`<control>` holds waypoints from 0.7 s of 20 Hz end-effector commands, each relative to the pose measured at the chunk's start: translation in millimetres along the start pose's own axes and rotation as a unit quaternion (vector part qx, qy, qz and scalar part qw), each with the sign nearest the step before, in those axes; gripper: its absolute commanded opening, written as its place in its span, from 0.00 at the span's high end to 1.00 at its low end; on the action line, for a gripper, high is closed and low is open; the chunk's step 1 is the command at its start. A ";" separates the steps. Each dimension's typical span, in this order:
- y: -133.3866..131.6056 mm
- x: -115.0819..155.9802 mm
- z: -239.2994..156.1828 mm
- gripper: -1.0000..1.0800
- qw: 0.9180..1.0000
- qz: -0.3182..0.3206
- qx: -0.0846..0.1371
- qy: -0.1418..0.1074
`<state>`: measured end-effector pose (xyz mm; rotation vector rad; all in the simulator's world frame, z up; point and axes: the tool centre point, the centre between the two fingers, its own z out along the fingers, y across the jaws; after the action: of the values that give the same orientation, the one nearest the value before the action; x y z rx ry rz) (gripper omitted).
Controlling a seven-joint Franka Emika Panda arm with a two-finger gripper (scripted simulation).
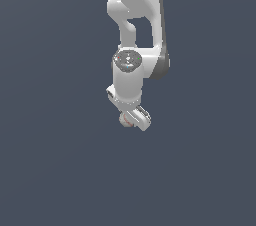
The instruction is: Pick up the object and move it to a goal position.
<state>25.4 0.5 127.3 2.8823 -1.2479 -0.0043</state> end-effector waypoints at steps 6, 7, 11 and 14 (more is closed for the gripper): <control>-37.9 -54.6 -55.3 1.00 1.000 0.000 0.001 0.001; -42.0 -60.1 -60.8 1.00 1.000 0.000 0.001 0.001; -54.4 -76.2 -77.3 1.00 1.000 0.000 0.001 0.001; -59.3 -82.3 -83.6 1.00 1.000 0.000 0.001 0.001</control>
<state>12.6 97.6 206.7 2.8831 -1.2456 -0.0008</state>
